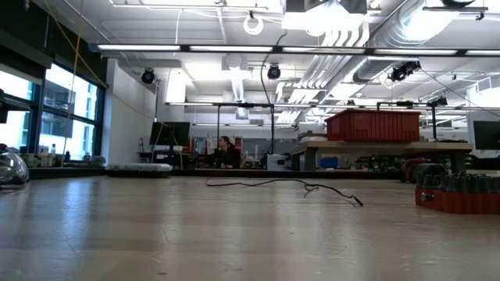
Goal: Coil cords
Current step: Coil the black wire into the spool
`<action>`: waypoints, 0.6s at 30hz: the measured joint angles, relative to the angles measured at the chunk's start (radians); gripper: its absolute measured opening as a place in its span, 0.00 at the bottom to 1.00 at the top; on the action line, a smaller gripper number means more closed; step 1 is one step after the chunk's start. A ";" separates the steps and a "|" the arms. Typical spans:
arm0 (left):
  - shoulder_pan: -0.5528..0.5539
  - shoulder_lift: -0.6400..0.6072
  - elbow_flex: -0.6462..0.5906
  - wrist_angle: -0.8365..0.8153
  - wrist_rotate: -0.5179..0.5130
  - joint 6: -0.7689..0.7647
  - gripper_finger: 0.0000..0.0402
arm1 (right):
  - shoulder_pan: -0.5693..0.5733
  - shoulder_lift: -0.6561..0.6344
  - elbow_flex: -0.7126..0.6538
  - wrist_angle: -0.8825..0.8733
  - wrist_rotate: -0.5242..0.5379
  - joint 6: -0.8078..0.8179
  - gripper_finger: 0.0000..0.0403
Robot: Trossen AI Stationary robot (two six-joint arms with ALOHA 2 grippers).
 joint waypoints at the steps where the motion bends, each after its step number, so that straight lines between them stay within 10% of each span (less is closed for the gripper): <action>1: -0.002 0.005 0.000 0.005 -0.018 0.005 0.00 | 0.000 -0.001 0.000 0.001 -0.011 0.001 0.00; 18: -0.002 0.005 0.000 0.141 -0.027 0.030 0.00 | 0.031 0.029 0.000 -0.007 -0.106 0.066 0.00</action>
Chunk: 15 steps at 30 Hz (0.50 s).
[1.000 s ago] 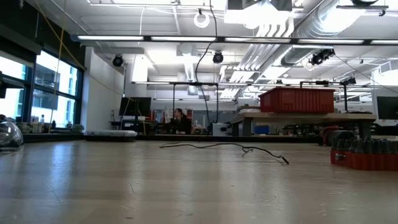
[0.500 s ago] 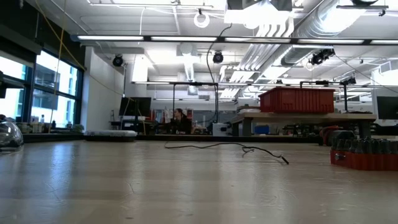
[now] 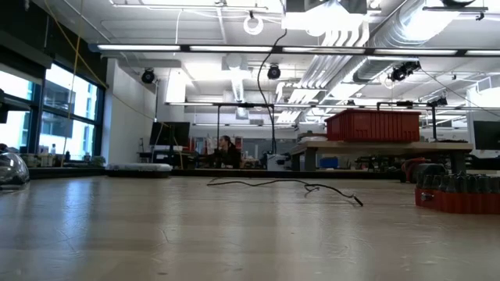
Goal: Coil cords
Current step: Coil the black wire into the spool
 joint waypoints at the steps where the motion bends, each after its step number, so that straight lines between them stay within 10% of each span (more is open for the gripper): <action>1: 0.000 -0.006 0.000 -0.038 -0.022 0.000 0.00 | 0.003 -0.001 0.000 0.006 0.000 0.000 0.00; 7: -0.002 -0.010 -0.001 -0.139 -0.083 0.015 0.00 | 0.007 -0.002 0.000 0.012 0.000 0.000 0.00; 15: -0.050 -0.012 0.000 -0.133 0.122 -0.130 0.00 | 0.006 -0.010 0.000 0.001 0.049 -0.027 0.00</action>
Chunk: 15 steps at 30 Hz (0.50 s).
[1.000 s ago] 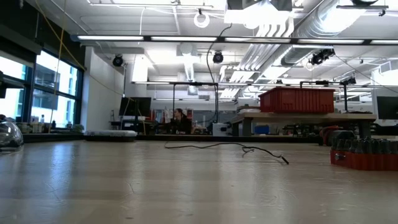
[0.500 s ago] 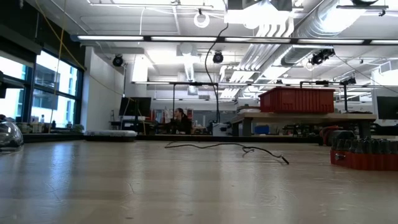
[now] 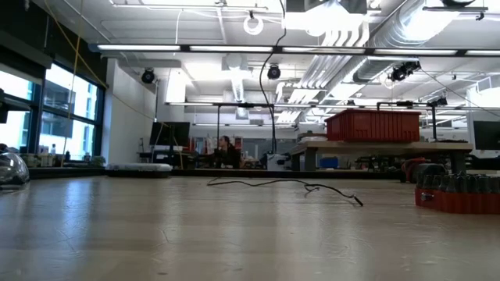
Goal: Coil cords
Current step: Coil the black wire into the spool
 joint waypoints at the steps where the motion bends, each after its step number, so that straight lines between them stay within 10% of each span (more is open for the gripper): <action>1: -0.014 0.002 0.000 0.000 0.010 -0.018 0.00 | 0.000 0.000 0.000 0.005 0.001 -0.001 0.00; 15: -0.162 0.130 0.000 0.141 0.135 -0.135 0.00 | -0.063 0.006 0.000 0.099 -0.013 -0.047 0.00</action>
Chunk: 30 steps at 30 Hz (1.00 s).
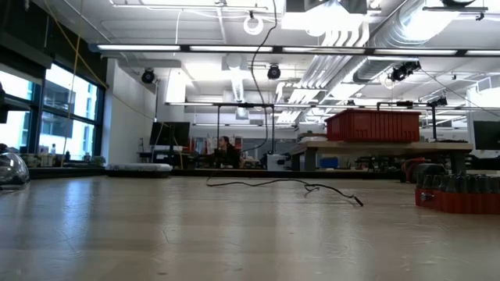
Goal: Coil cords
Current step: Coil the black wire into the spool
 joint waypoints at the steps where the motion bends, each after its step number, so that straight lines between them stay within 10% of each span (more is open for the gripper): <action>1: -0.007 0.016 0.000 0.049 0.016 -0.018 0.00 | -0.007 0.004 0.000 0.013 -0.005 0.001 0.00; 11: -0.009 0.143 0.000 0.544 0.168 -0.179 0.00 | -0.020 0.080 0.000 0.195 -0.159 0.022 0.00; 30: 0.113 0.157 0.000 0.853 0.177 -0.032 0.00 | 0.026 0.181 0.002 0.394 -0.216 0.090 0.00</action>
